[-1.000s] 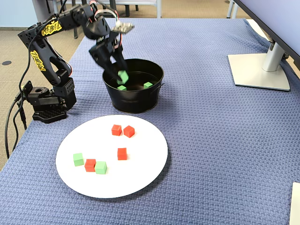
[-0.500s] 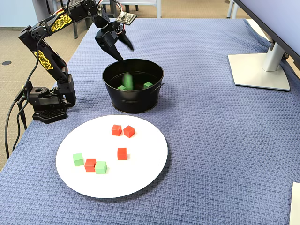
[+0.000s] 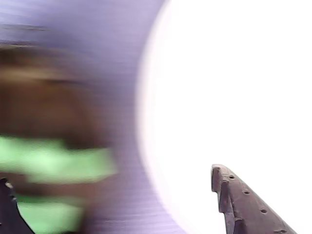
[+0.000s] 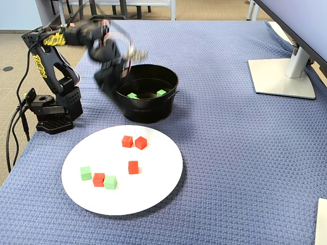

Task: Pick up the green cubes from the white plate and place them in the black recipient

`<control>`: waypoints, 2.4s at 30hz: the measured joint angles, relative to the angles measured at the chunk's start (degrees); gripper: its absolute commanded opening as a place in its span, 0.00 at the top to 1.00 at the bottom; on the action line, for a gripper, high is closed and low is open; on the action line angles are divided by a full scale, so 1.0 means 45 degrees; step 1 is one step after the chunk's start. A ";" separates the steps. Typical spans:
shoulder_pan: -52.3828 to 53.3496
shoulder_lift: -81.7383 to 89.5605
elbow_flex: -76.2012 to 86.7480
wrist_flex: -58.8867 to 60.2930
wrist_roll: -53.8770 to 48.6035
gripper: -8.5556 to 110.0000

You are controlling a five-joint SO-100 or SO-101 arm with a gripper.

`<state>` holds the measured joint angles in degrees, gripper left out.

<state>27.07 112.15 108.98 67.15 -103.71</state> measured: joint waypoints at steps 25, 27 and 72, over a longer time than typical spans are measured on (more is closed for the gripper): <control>0.4199 -0.6270 -0.3223 -0.1133 -0.3848 0.61; 0.4258 -0.6406 -0.3398 -0.1133 -0.3848 0.61; 0.5918 -1.2266 -0.9531 -0.0918 -0.6680 0.60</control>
<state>53.70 56.95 66.09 63.02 -133.77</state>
